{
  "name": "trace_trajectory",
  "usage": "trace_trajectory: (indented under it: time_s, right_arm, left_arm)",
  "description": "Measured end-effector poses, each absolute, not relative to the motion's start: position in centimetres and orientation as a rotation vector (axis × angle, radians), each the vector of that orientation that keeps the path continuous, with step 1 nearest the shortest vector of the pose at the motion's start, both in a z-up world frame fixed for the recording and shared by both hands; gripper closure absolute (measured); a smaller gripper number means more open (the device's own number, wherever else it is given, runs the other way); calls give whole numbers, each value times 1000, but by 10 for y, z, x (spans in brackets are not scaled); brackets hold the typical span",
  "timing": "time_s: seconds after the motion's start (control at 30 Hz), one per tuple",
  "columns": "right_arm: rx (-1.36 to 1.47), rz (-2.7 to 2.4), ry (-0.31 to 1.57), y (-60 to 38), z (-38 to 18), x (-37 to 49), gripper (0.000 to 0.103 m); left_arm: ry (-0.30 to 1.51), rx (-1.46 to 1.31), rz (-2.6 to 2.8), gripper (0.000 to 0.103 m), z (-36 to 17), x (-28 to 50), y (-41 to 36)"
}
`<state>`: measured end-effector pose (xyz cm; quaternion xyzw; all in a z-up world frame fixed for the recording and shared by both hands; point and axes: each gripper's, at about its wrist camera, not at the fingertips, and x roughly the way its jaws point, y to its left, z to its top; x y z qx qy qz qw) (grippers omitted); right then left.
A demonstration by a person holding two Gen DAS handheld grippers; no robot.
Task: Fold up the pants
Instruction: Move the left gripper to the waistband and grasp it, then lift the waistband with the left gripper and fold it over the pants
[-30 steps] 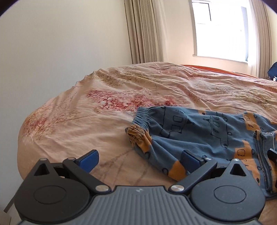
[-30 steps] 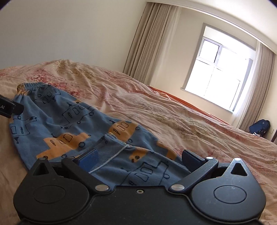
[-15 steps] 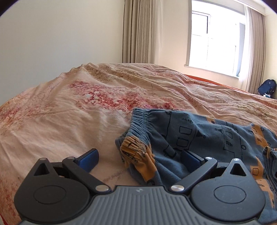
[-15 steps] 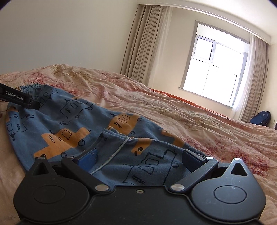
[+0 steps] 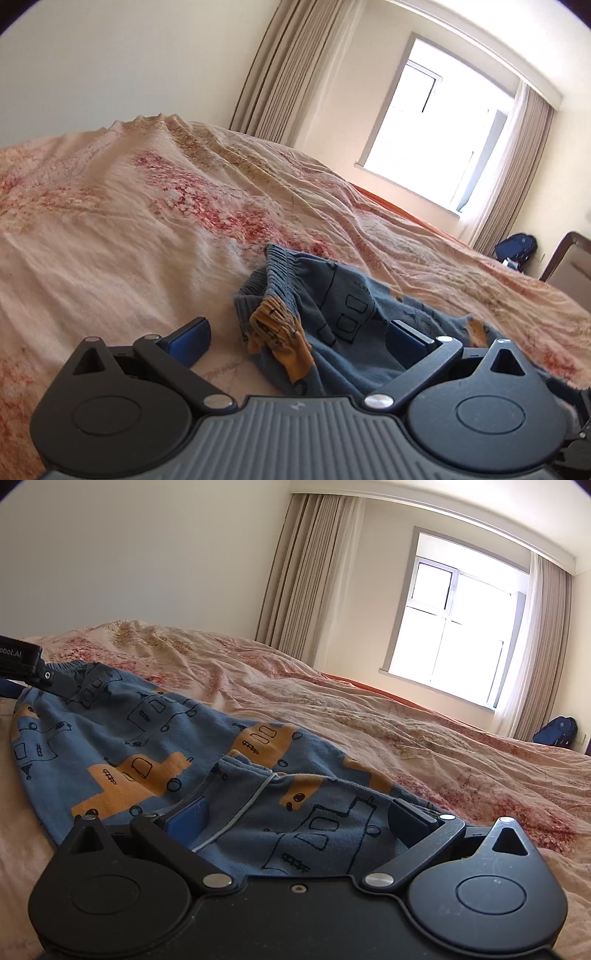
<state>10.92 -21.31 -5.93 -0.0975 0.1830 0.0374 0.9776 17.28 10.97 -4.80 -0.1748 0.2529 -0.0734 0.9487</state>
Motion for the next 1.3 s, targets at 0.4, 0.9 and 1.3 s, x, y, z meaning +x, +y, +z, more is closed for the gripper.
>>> trace_trajectory:
  time_s: [0.4, 0.9, 1.3]
  right_arm:
    - [-183, 76, 355, -214, -61, 107, 0]
    - [-160, 84, 348, -219, -61, 105, 0]
    - [-165, -33, 222, -235, -32, 68, 0]
  left_arm:
    - [562, -609, -91, 31, -41, 176, 135]
    - [601, -532, 5, 83, -12, 180, 115]
    - [453, -297, -172, 83, 57, 158, 26]
